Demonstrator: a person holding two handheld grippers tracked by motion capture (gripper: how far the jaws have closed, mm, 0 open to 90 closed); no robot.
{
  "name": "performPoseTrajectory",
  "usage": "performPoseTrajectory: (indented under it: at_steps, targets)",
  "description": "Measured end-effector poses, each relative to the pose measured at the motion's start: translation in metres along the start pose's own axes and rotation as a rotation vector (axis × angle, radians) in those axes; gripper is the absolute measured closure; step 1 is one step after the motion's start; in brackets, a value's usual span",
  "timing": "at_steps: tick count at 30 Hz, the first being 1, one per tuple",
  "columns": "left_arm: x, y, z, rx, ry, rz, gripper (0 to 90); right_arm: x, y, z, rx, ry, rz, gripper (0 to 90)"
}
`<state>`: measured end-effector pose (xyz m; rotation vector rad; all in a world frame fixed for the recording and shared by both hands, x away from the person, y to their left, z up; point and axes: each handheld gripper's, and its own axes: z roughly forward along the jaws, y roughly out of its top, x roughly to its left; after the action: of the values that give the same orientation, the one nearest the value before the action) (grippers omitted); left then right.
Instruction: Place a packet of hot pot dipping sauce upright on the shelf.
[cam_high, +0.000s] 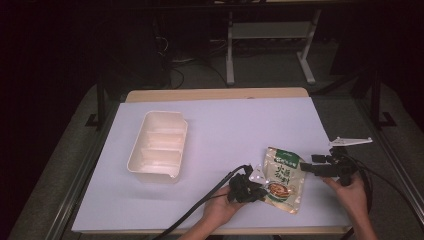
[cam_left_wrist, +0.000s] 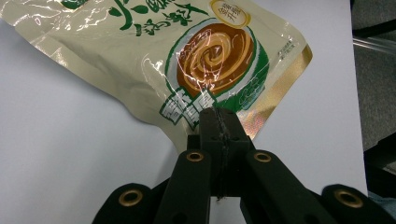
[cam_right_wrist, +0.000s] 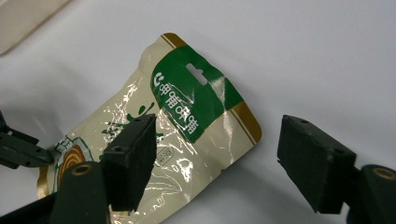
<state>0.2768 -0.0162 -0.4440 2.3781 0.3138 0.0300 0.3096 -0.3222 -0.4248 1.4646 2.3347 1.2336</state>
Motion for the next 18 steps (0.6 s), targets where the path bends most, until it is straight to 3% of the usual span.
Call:
performPoseTrajectory:
  at_steps: [2, 7, 8, 10, 11, 13, 18]
  targets:
    - [0.000, 0.000, 0.000, 0.000, -0.001, -0.001, 90.0, -0.002, 0.001, 0.001, 0.003, -0.005, -0.009, 29.4]
    - [0.000, 0.000, 0.000, -0.001, 0.000, -0.002, 90.0, -0.004, 0.015, 0.006, 0.078, -0.019, -0.047, 26.8]
    - [0.000, 0.000, 0.000, -0.002, -0.003, -0.001, 90.0, -0.003, 0.027, 0.010, 0.157, -0.051, -0.081, 25.1]
    - [0.001, 0.000, 0.000, -0.001, -0.004, -0.002, 90.0, -0.002, 0.033, 0.009, 0.160, -0.056, -0.100, 25.9]
    - [0.001, 0.000, 0.000, 0.000, -0.003, 0.000, 90.0, -0.002, 0.043, 0.009, 0.151, -0.029, -0.122, 26.3]
    - [0.000, 0.000, 0.000, -0.002, 0.001, 0.001, 90.0, -0.005, 0.049, 0.016, 0.167, 0.007, -0.119, 26.1]
    - [0.000, 0.000, 0.000, -0.002, 0.001, 0.002, 90.0, -0.007, 0.052, 0.034, 0.202, 0.073, -0.123, 26.4]
